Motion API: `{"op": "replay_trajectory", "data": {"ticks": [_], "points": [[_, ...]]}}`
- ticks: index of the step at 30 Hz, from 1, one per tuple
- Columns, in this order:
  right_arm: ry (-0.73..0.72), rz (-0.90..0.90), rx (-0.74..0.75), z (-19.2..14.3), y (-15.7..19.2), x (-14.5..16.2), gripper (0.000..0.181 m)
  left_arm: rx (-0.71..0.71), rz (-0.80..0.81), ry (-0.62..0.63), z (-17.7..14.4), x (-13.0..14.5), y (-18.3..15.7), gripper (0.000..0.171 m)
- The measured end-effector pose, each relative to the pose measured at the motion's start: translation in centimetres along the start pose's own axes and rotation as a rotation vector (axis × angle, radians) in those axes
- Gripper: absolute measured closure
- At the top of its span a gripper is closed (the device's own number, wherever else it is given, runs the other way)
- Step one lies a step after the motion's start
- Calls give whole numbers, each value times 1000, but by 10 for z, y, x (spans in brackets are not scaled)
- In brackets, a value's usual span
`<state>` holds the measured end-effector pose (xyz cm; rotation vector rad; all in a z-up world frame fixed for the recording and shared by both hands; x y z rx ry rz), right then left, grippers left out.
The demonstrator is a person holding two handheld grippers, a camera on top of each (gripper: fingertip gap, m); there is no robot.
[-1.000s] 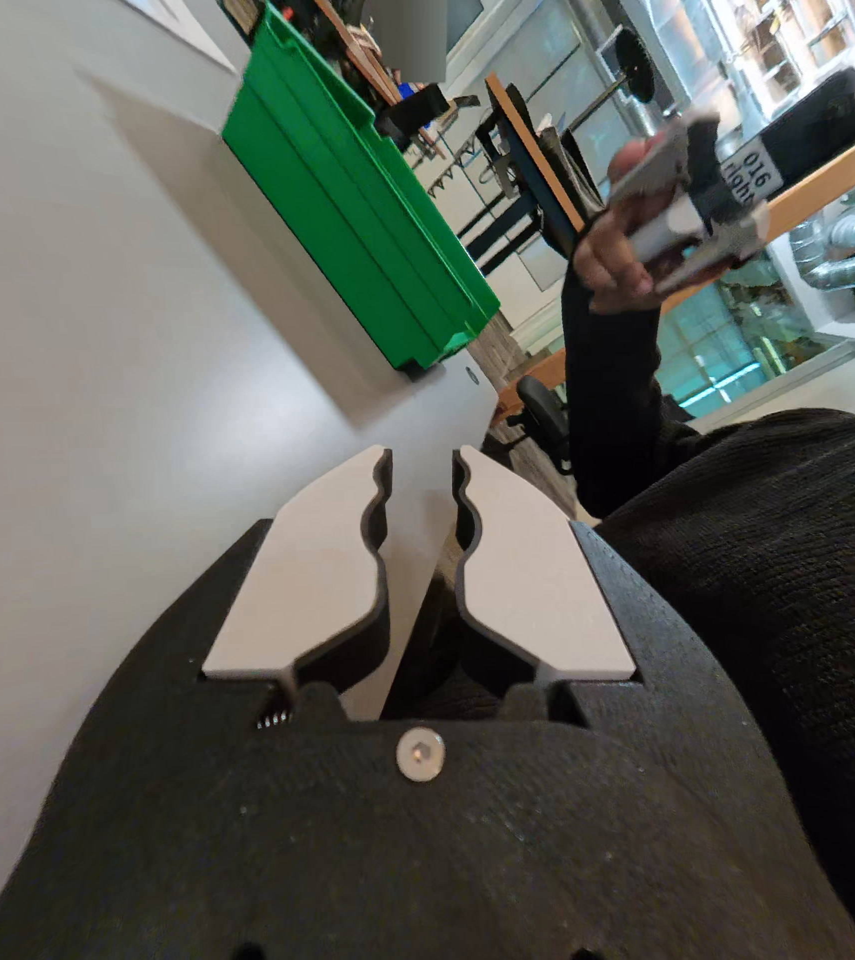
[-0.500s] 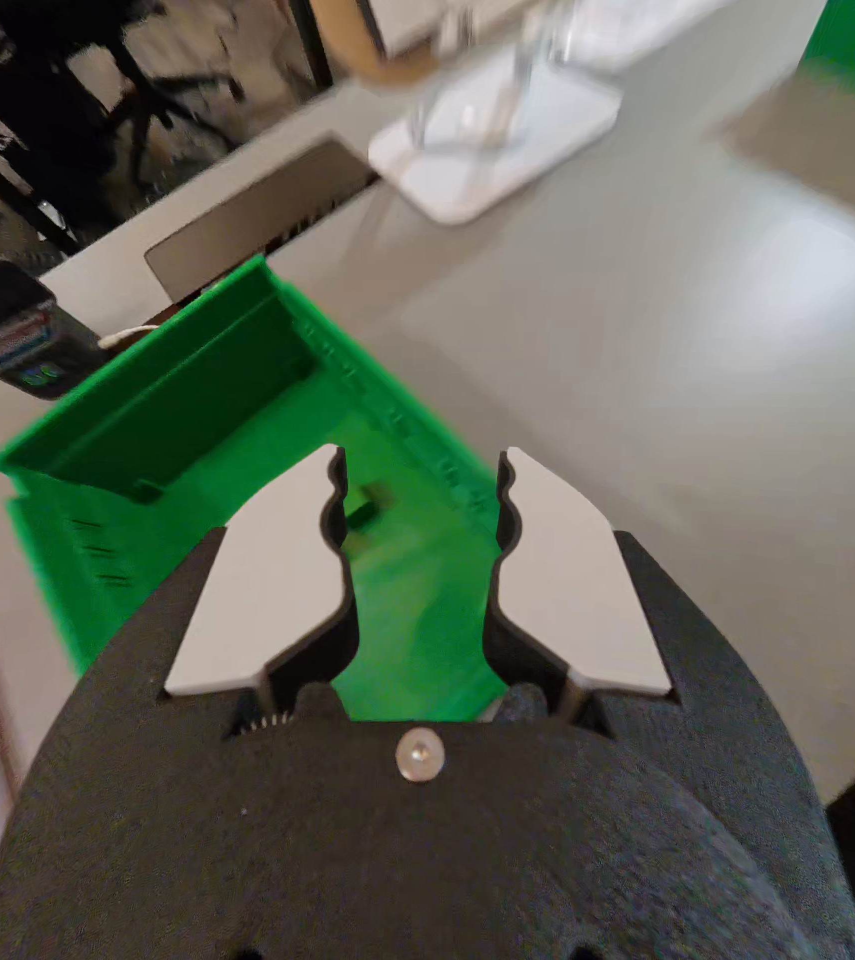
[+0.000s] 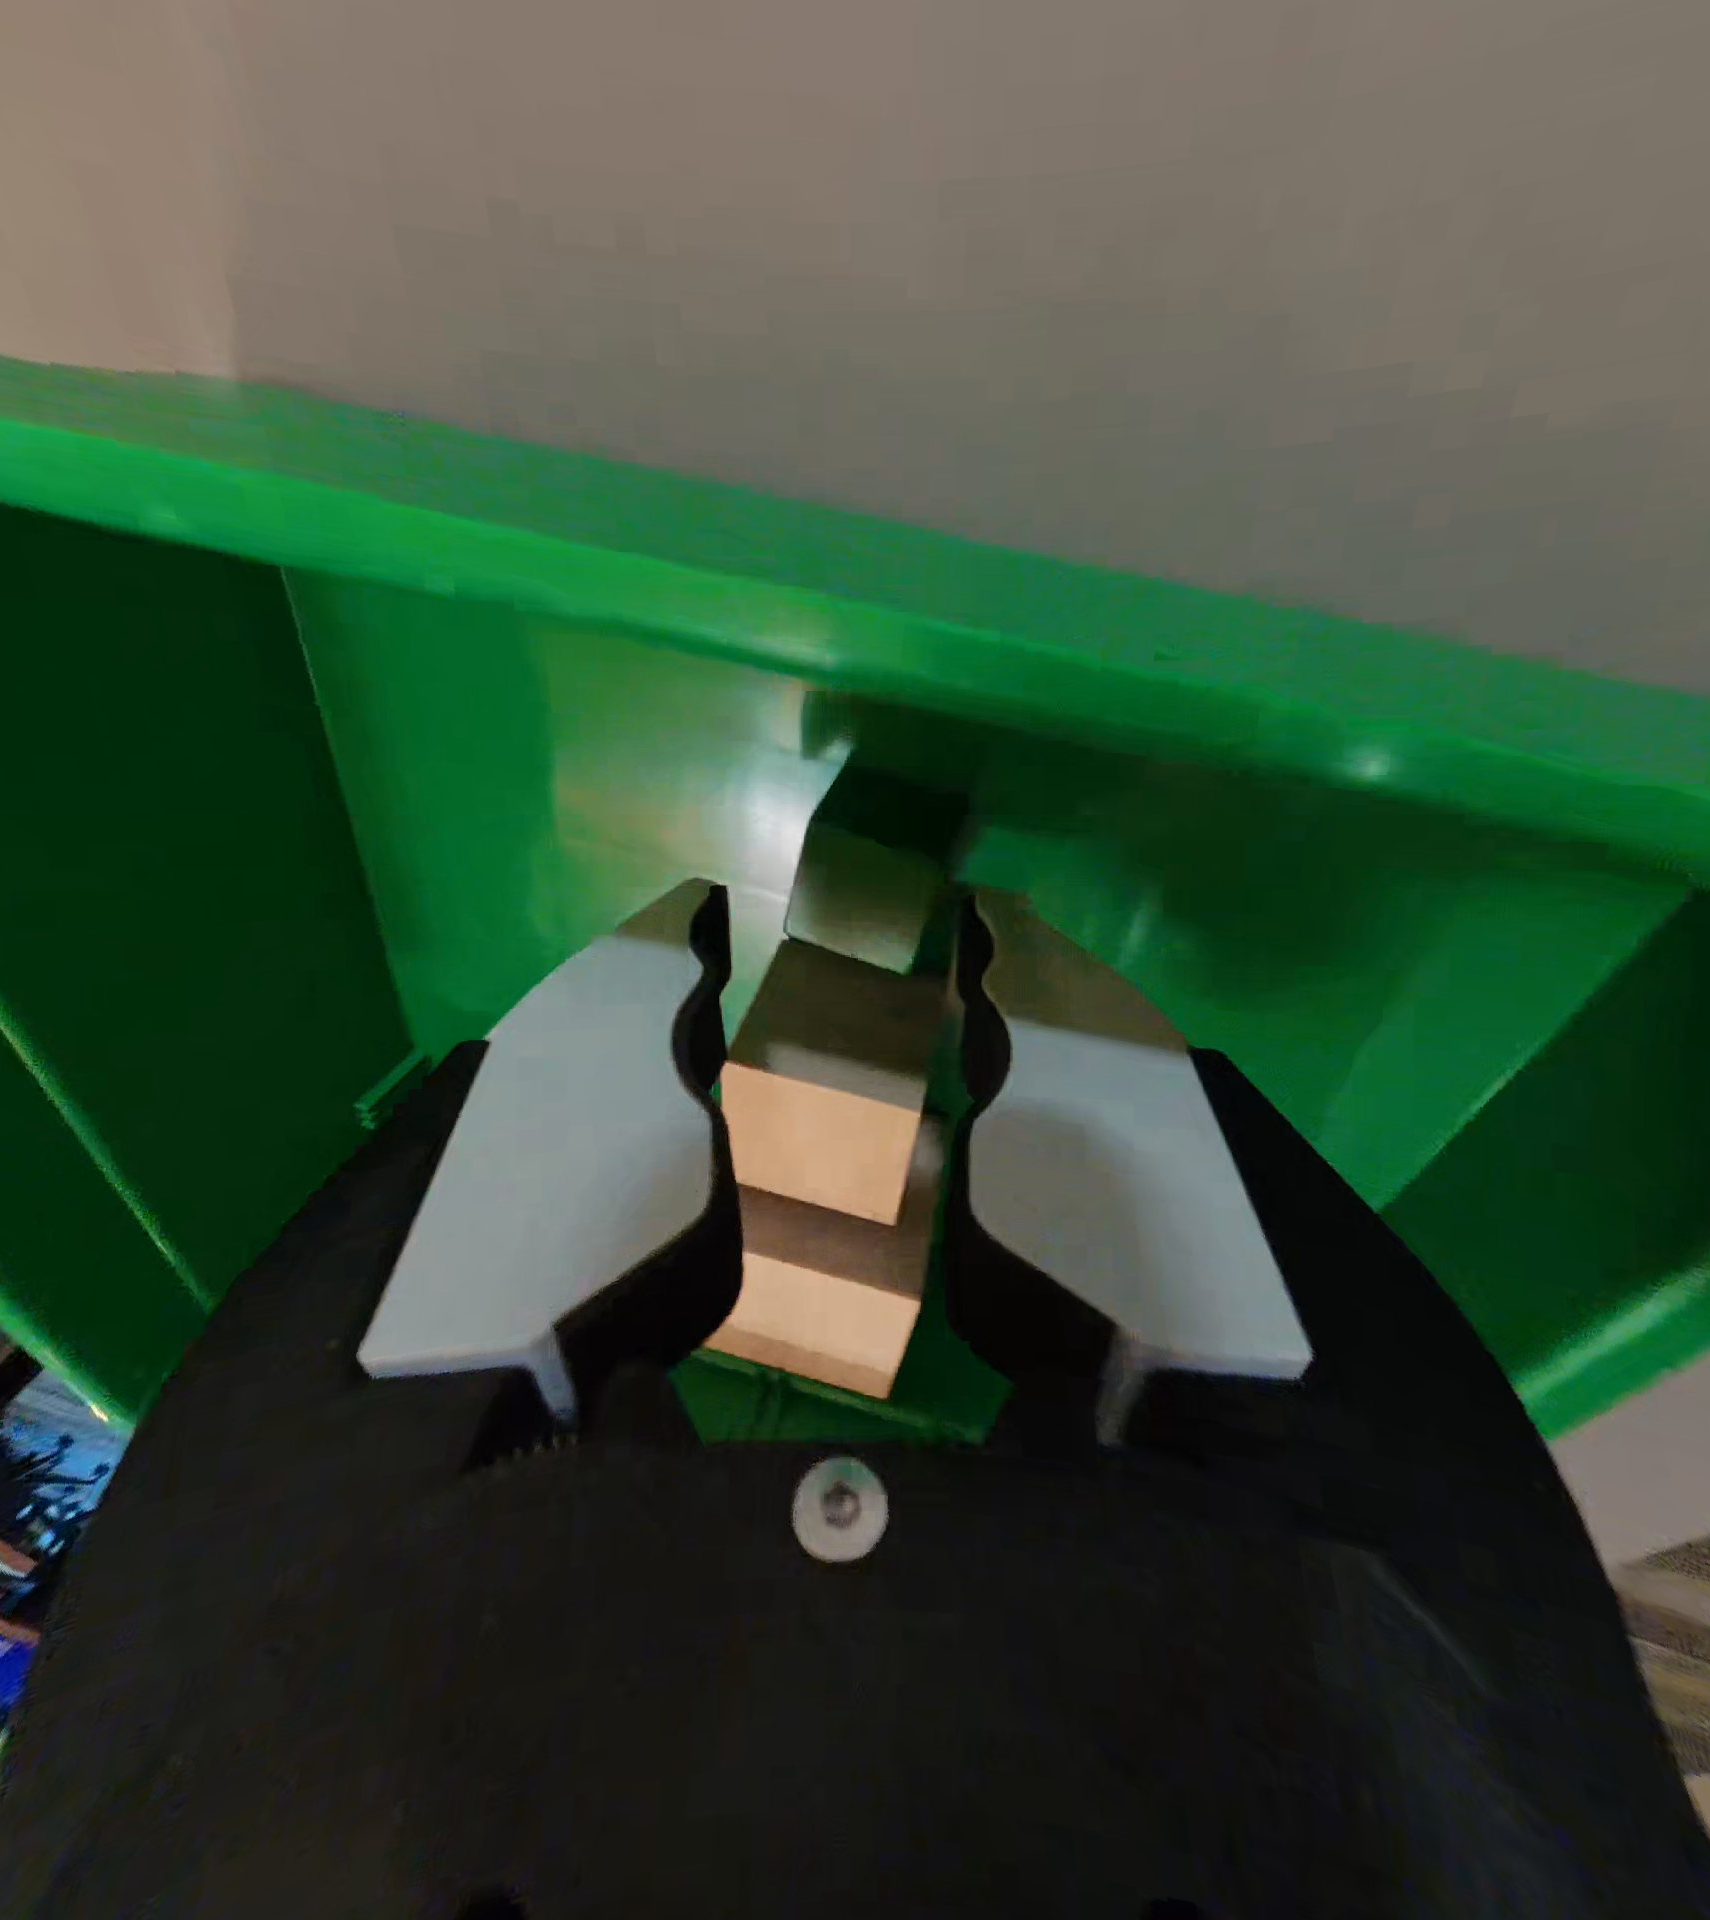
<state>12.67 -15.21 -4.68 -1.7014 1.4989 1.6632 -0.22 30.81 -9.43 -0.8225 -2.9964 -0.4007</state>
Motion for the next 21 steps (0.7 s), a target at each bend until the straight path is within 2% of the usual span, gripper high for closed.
{"op": "replay_trajectory", "data": {"ticks": [1, 3, 4, 6, 7, 9, 11, 13, 15, 16, 18, 21], "points": [[1, 3, 4, 0, 0, 2, 137, 8, 2, 1, 3, -1, 0, 129], [1, 9, 13, 0, 0, 4, 137, 31, -4, -9, 7, -4, 1, 142], [2, 13, 18, -1, 0, 5, 137, 44, 14, -18, 5, -4, 0, 142], [0, 17, 31, -3, -1, 7, 137, 66, -7, -59, -11, -3, 2, 141], [-4, 16, 38, -4, -1, 7, 137, 52, -49, -119, -26, -3, 6, 141], [-21, 15, 47, -7, -1, 6, 137, -5, -142, -321, -72, -1, 18, 142], [-33, 14, 43, -7, -1, 4, 138, -81, -227, -589, -127, 1, 22, 143], [-43, 12, 33, -5, -1, 1, 138, -103, -297, -909, -181, -4, 9, 143], [-58, 15, 20, 0, -1, -1, 139, -22, -346, -1211, -220, -19, -24, 143], [-69, 18, 16, 3, -1, -4, 138, 40, -386, -1326, -232, -29, -43, 143], [-107, 22, 18, 9, 0, -11, 136, 210, -475, -1468, -238, -53, -84, 143], [-181, 9, 7, 15, 6, -26, 131, 428, -548, -1542, -220, -98, -150, 143]]}}
Point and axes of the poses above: each gripper's, where its closed fingertips meet, z out along the fingers, x out of its underside, y = z × x across the jaws, the point moved 6 cm from there along -z, back along the fingers, and after that the axes turned 1 degree about -x, right-handed, at the moved point
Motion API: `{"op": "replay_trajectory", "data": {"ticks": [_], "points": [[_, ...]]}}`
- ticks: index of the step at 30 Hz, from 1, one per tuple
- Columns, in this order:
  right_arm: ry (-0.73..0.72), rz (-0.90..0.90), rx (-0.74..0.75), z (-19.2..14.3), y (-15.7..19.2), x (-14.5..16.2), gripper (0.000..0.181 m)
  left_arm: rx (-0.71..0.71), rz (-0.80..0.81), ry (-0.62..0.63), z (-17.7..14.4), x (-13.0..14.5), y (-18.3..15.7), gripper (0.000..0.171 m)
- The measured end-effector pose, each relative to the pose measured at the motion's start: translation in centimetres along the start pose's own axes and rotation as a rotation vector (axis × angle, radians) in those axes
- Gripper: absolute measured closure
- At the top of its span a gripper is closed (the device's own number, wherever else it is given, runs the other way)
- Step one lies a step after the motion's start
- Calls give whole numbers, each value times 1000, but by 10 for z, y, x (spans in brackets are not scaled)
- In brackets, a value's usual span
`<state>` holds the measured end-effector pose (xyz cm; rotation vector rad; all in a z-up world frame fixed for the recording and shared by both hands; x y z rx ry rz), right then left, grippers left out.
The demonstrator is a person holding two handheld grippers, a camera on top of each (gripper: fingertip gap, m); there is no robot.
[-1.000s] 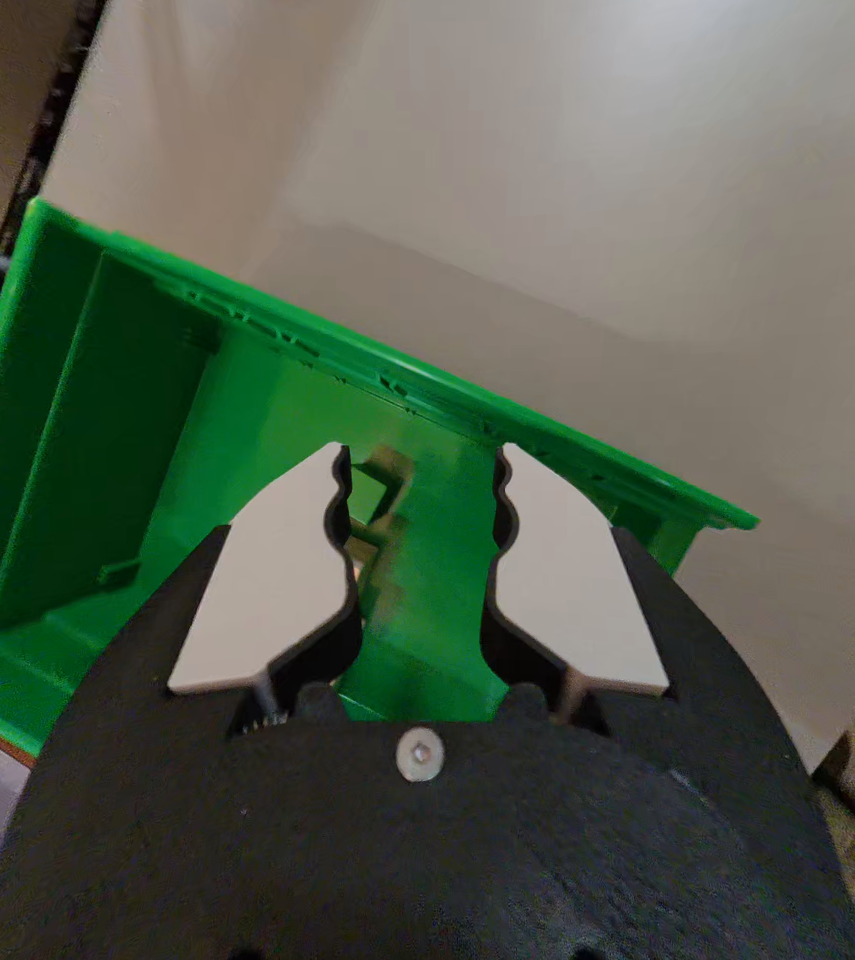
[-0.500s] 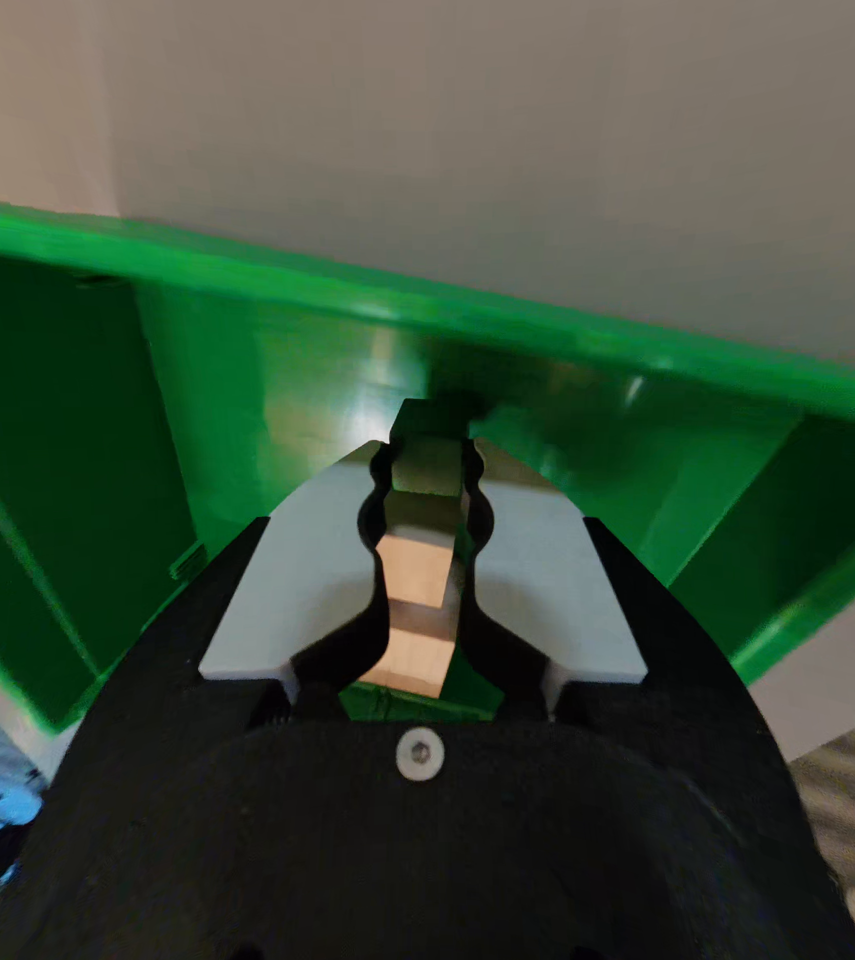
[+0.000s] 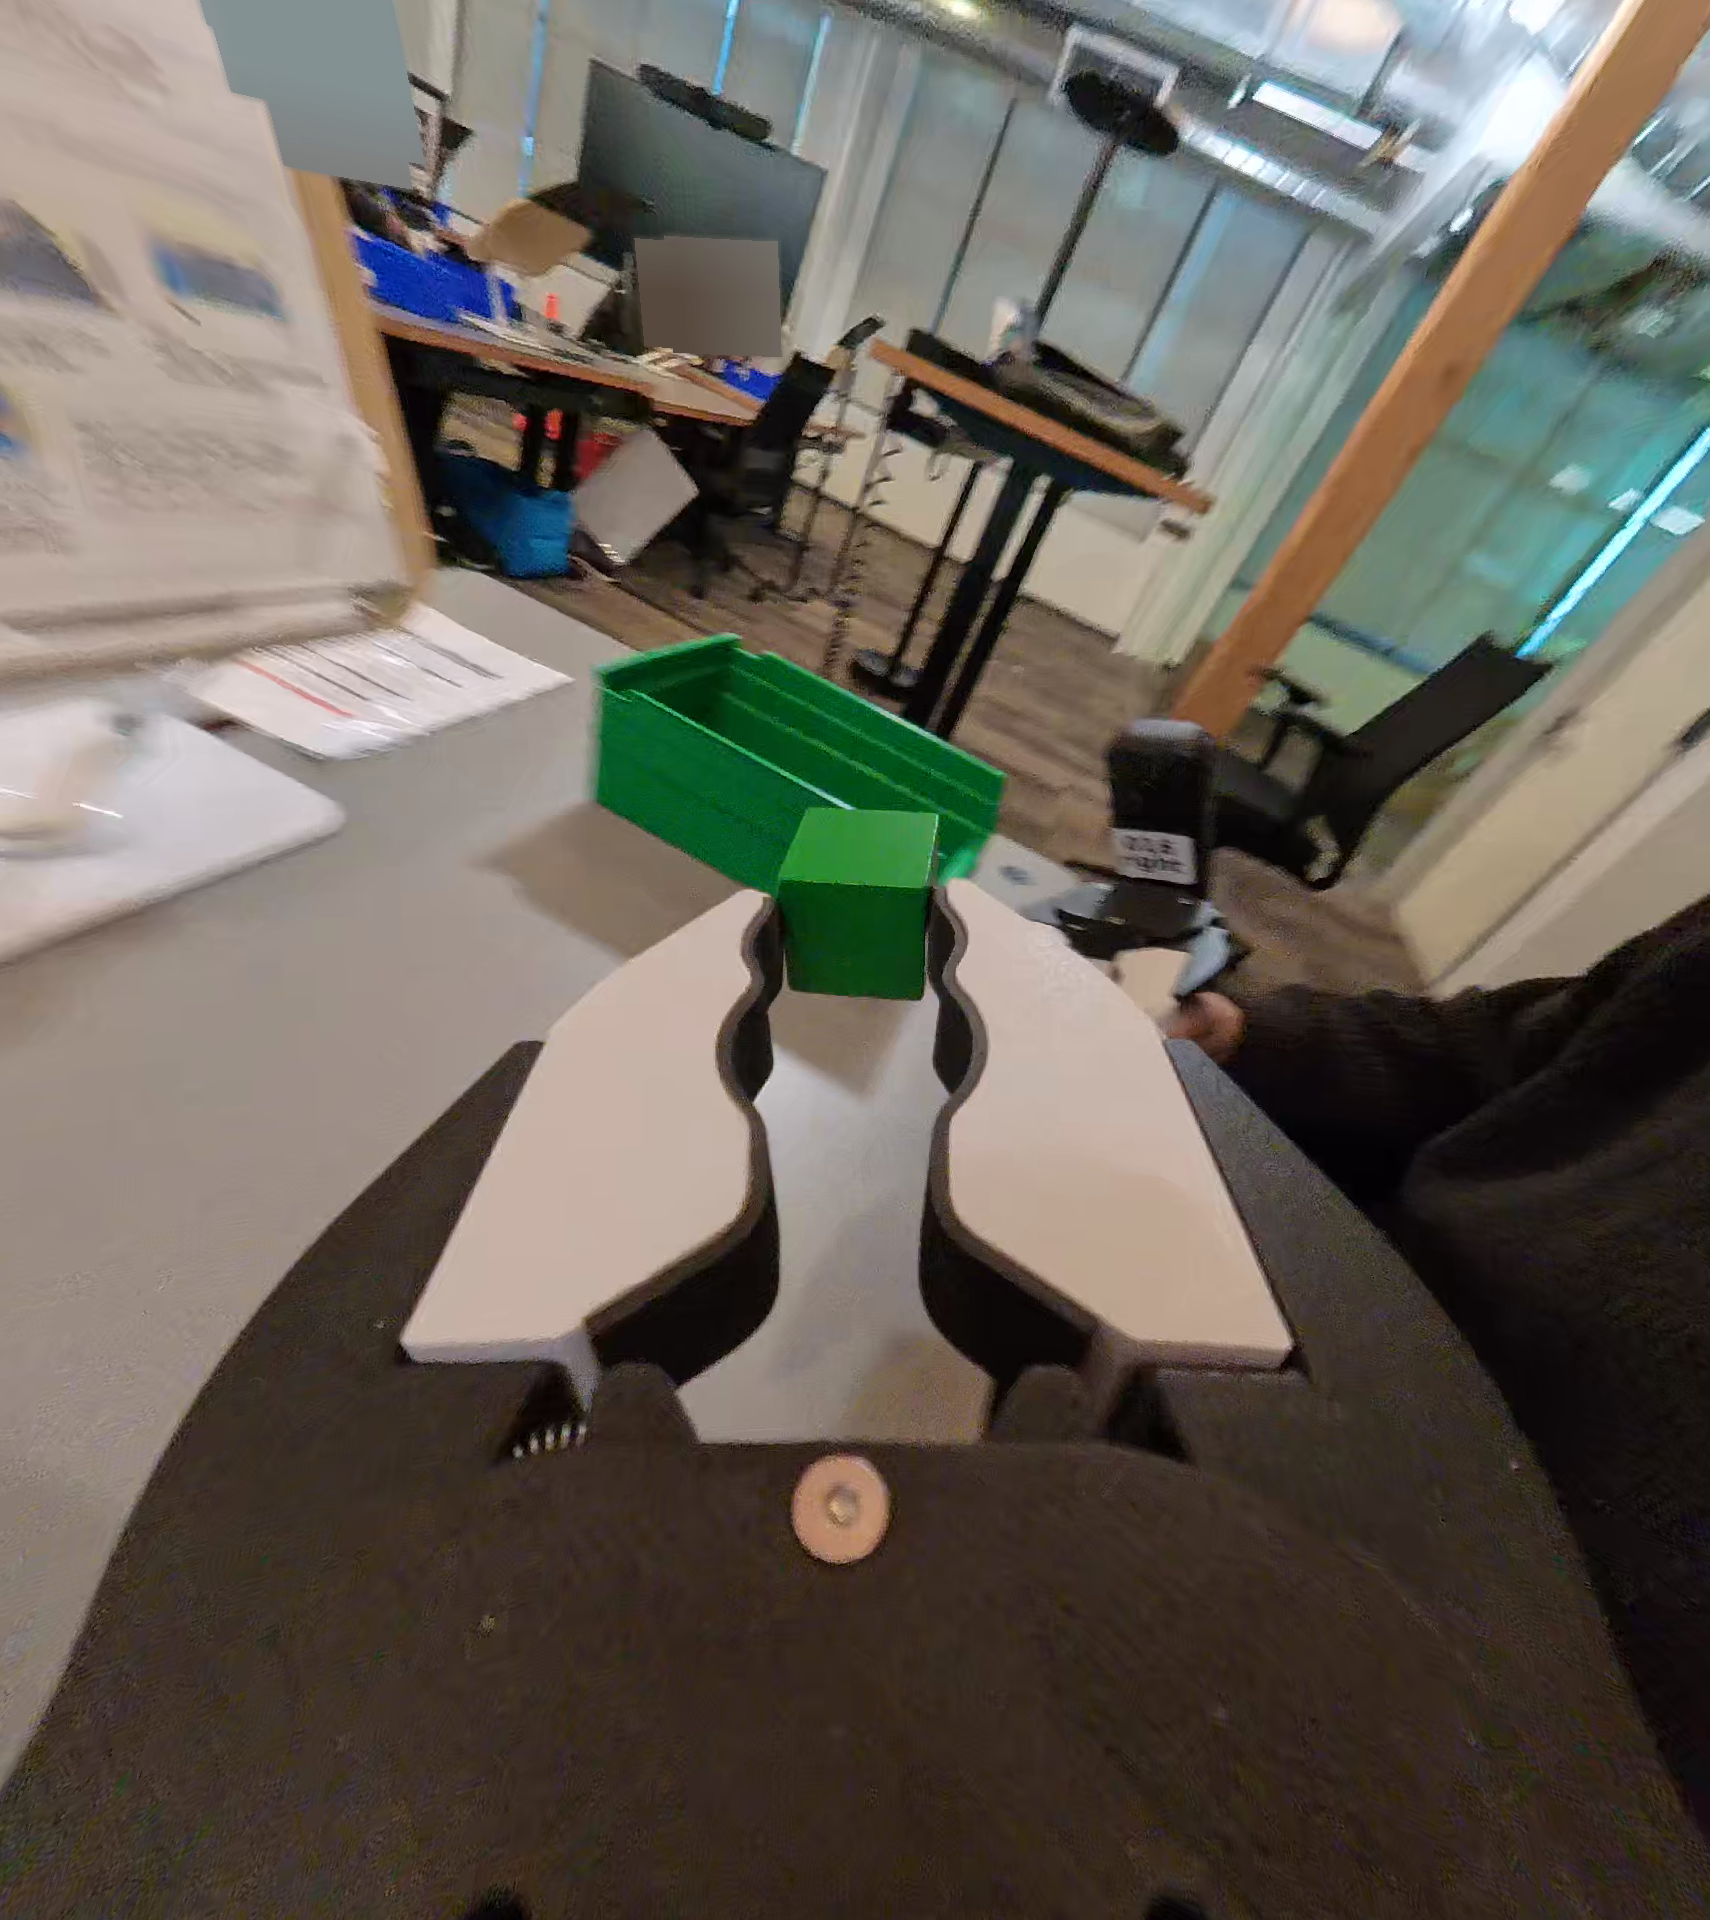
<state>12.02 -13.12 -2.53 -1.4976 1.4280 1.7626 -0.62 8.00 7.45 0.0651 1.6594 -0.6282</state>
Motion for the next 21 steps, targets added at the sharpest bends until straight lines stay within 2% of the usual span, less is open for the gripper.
{"op": "replay_trajectory", "data": {"ticks": [4, 6, 8, 11, 16, 21], "points": [[-67, 27, -58, 7, 10, -14, 126, 106, -129, -8, 50, 75, -38, 143], [-69, 59, -79, 9, 10, -8, 126, 127, -176, 60, 67, 108, -44, 143], [-62, 101, -100, 9, 8, 3, 131, 146, -227, 118, 76, 129, -47, 144], [-29, 182, -138, 5, 2, 18, 137, 169, -279, 136, 80, 142, -44, 144], [-13, 278, -140, 4, -17, 24, 140, 188, -370, 133, 78, 154, -32, 144], [29, 276, -136, 12, -18, 37, 144, 227, -393, 160, 79, 161, -30, 143]]}}
Point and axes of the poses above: each gripper's, where its closed fingertips meet, z out along the fingers, x out of its underside, y = z × x across the jaws, the point moved 6 cm from there along -z, back along the fingers, and after that the axes turned 1 degree about -x, right-handed, at the moved point
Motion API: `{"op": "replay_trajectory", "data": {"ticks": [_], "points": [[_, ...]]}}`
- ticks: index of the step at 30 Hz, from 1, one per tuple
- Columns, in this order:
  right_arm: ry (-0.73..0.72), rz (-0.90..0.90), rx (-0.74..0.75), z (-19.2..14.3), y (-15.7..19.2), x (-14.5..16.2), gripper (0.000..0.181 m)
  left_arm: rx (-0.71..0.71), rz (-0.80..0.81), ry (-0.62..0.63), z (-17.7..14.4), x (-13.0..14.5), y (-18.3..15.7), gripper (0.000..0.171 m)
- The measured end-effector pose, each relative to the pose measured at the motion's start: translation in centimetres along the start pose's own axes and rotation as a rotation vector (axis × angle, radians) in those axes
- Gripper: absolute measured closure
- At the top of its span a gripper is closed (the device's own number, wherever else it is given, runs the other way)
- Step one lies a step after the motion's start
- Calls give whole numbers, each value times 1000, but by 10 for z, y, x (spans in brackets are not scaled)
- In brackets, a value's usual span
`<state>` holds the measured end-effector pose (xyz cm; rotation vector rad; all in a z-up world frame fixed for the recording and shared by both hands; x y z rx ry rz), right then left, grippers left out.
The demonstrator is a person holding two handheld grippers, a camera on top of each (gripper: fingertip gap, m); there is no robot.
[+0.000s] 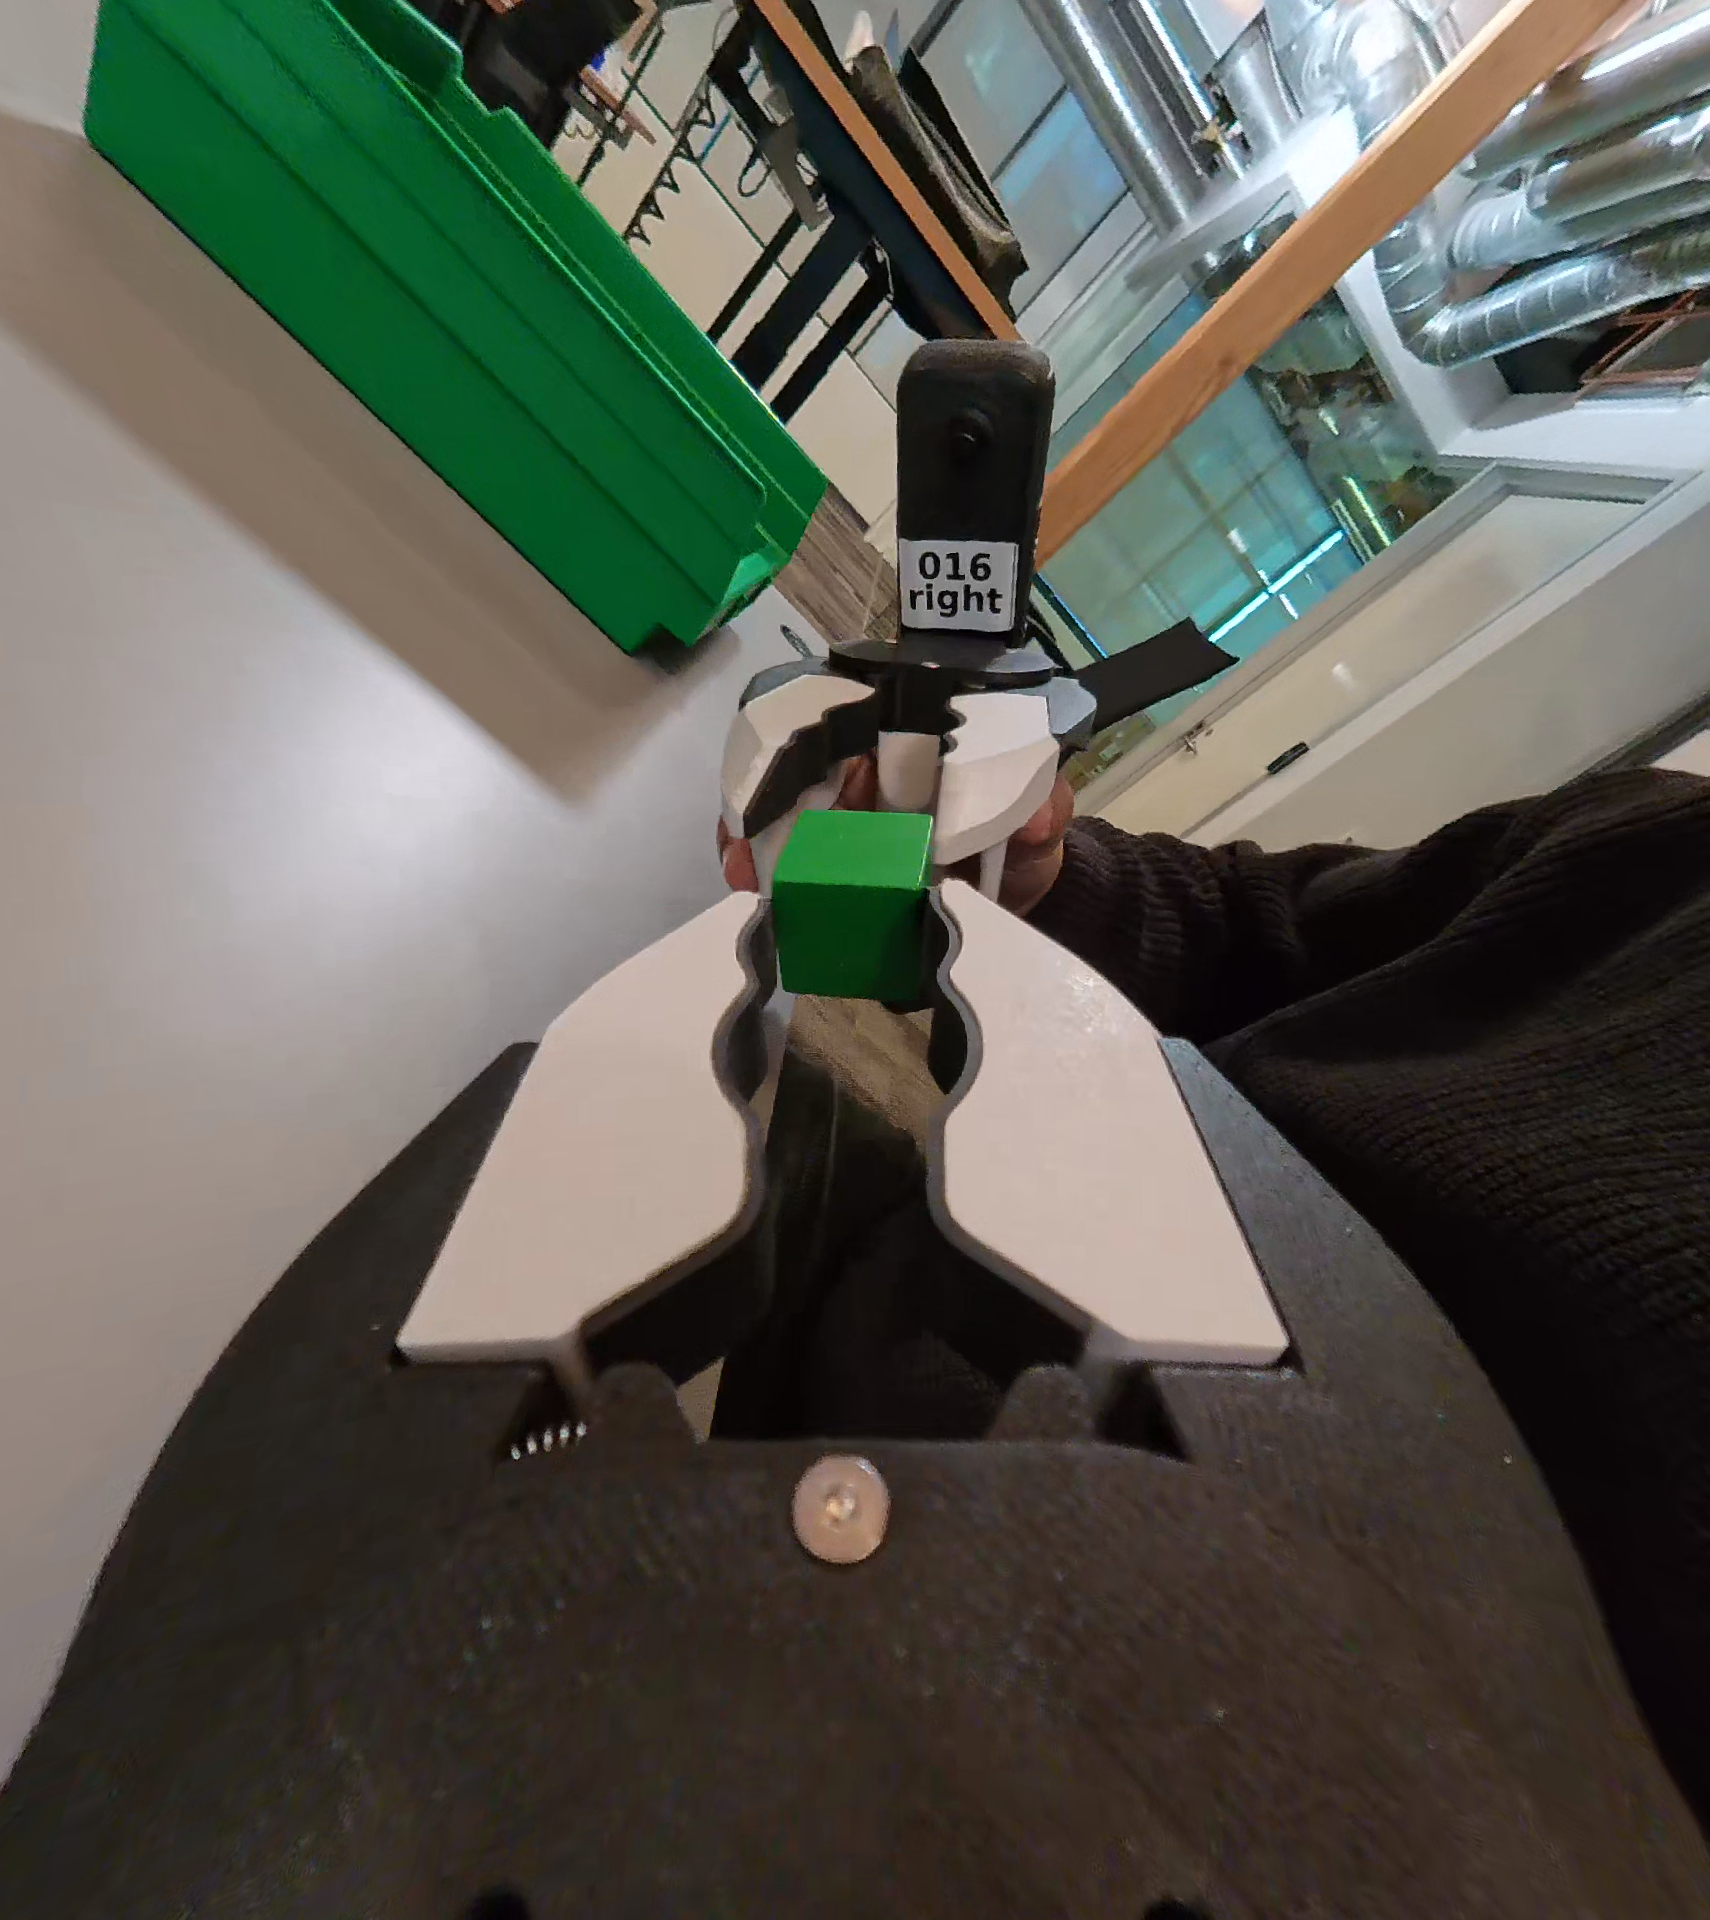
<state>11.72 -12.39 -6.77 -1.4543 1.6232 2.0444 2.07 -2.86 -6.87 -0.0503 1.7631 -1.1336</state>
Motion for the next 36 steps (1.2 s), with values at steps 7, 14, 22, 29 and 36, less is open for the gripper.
{"op": "replay_trajectory", "data": {"ticks": [7, 14, 22, 29, 36], "points": [[-2, -39, -35, 7, 4, 2, 145, 1, -32, -4, -1, 1, 5, 144], [30, -71, -19, 9, 3, 6, 153, 15, -41, 14, 3, 5, 3, 144], [38, -89, -35, 8, 5, 5, 155, 17, -34, 20, 4, 6, 2, 144], [-10, -91, -29, 2, 5, -2, 155, 27, -27, -26, 4, 2, -2, 136], [-27, -40, -55, 1, 4, -3, 155, 25, -9, -1, 7, 6, -3, 139]]}}
Point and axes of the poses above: each gripper's, where its closed fingertips meet, z out along the fingers, x out of its underside, y = z × x across the jaws, the point moved 6 cm from there along -z, back along the fingers, and after that the axes turned 1 degree about -x, right-handed, at the moved point
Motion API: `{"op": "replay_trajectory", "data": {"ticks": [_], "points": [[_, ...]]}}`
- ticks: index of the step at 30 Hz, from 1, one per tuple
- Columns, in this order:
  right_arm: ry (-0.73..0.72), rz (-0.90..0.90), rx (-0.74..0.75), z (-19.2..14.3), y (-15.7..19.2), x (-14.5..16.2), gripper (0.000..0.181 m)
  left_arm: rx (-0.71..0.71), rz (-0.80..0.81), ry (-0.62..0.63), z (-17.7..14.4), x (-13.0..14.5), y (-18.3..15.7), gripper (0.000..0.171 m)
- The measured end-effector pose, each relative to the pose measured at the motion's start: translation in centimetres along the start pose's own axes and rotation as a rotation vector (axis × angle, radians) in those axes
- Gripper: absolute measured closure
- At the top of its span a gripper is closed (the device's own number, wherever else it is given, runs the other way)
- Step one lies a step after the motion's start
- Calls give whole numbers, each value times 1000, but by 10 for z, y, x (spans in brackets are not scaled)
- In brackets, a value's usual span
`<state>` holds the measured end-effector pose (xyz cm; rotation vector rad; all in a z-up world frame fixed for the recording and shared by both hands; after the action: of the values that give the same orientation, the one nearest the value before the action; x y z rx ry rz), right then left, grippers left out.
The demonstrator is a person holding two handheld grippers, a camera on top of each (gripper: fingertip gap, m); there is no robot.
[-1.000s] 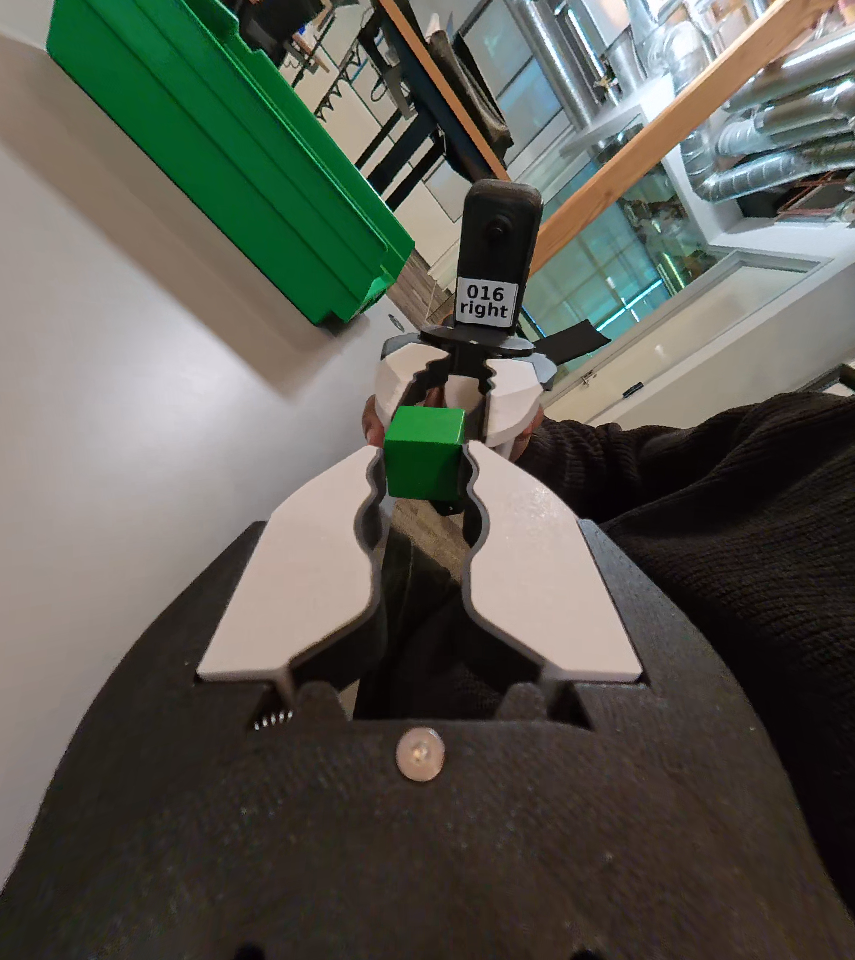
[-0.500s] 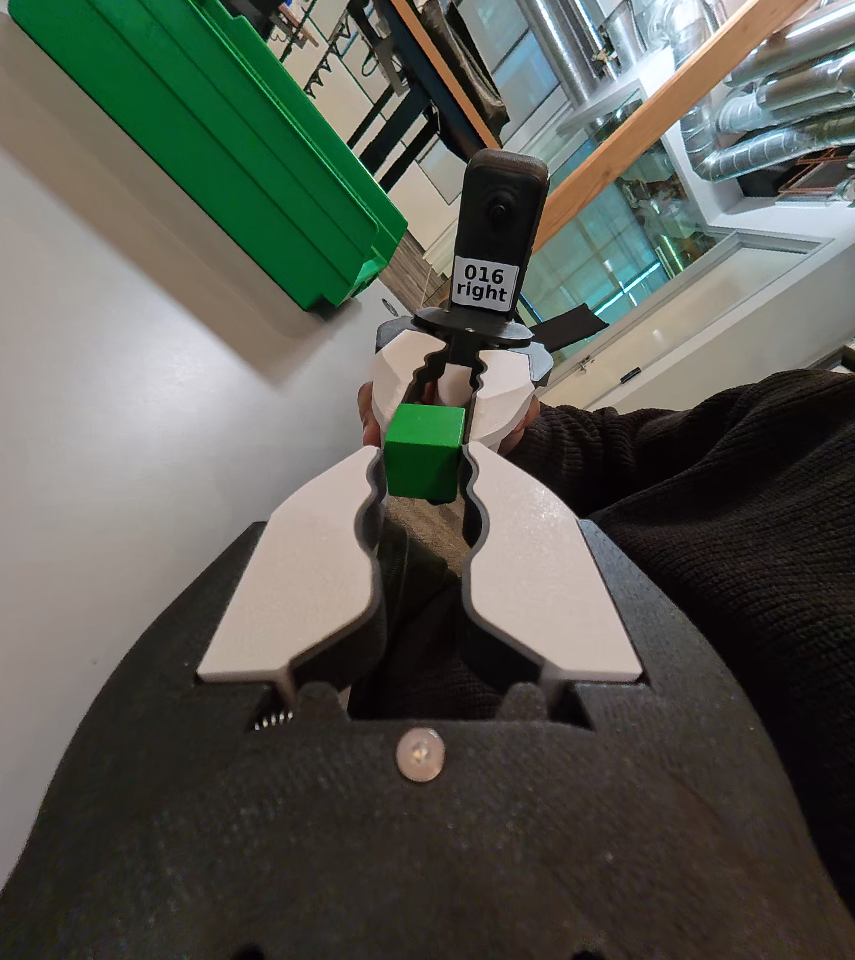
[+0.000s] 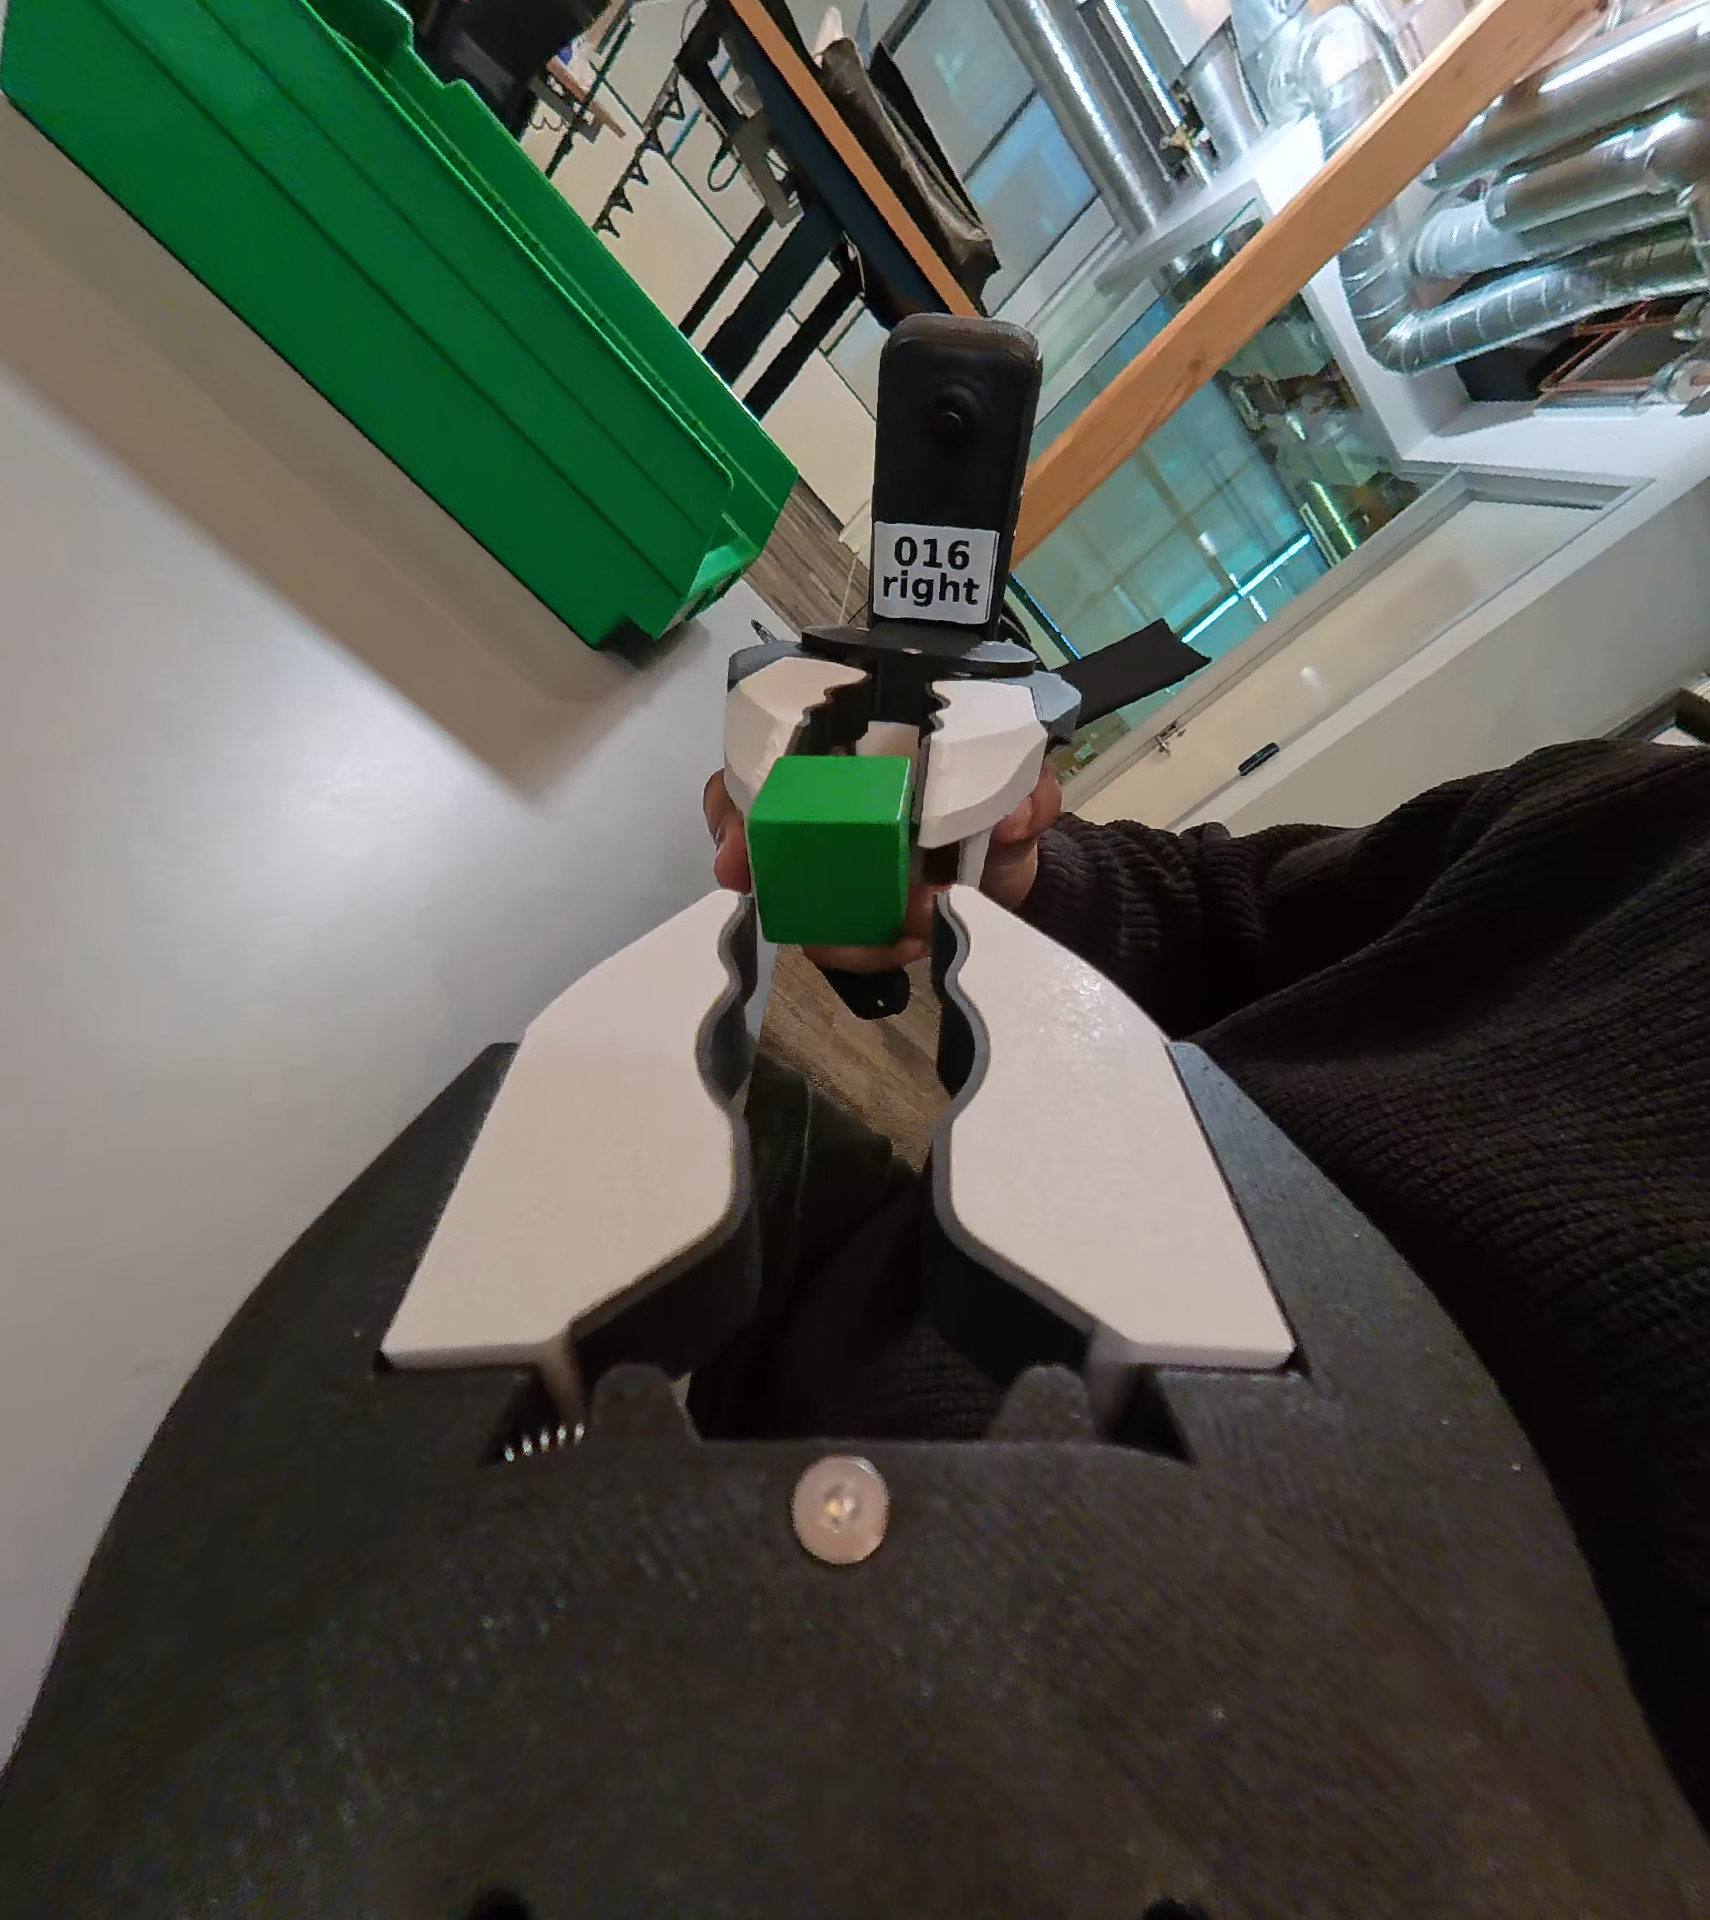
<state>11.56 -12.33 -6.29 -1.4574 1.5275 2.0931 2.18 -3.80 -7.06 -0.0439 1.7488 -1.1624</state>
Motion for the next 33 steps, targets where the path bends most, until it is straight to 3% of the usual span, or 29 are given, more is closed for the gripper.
{"op": "replay_trajectory", "data": {"ticks": [16, 33], "points": [[-35, -10, -35, 0, 5, -2, 155, 108, -135, -82, -4, -6, 0, 139], [-26, 11, -43, 3, 5, 0, 155, 98, -105, -58, -2, -4, -1, 145]]}}
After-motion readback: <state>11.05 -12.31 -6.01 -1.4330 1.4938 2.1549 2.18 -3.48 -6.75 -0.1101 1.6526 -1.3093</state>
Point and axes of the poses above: each gripper's, where its closed fingertips meet, z out along the fingers, x out of its underside, y = z × x across the jaws, the point moved 6 cm from there along -z, back along the fingers, and after that the axes turned 1 degree about -x, right-handed, at the moved point
